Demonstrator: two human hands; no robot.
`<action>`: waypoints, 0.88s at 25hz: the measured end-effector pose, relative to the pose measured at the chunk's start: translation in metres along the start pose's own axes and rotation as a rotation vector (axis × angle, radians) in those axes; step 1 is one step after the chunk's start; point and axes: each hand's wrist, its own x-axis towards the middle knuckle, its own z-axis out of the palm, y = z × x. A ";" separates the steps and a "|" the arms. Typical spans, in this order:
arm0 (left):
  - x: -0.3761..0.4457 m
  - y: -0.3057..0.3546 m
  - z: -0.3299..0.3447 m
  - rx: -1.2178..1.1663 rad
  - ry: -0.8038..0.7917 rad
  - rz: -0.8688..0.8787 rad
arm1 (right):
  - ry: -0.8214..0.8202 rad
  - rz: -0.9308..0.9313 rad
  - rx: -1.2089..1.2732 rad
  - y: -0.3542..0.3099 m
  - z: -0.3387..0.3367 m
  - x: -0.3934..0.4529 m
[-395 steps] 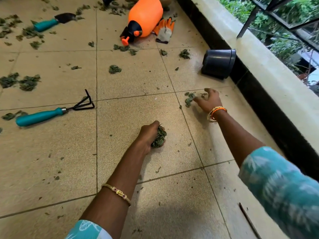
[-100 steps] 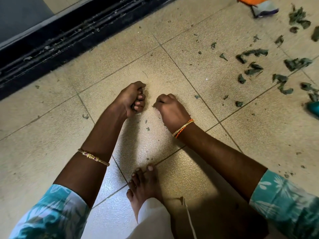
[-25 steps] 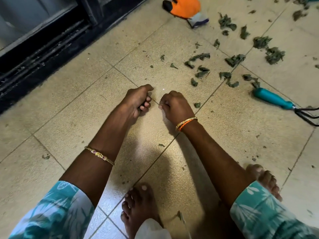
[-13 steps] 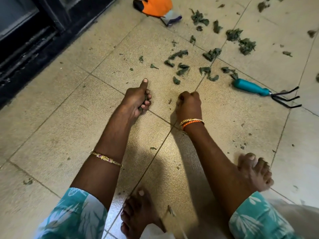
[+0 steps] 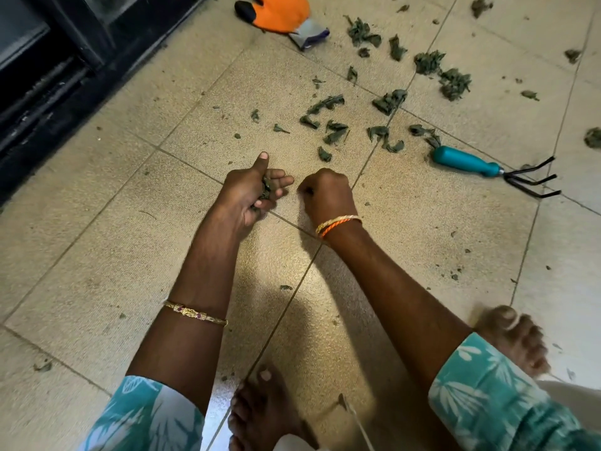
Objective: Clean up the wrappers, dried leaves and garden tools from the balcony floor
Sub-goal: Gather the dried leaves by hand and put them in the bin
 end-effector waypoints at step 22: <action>0.022 0.024 -0.002 -0.011 0.050 -0.018 | -0.341 -0.195 -0.074 0.039 -0.040 0.083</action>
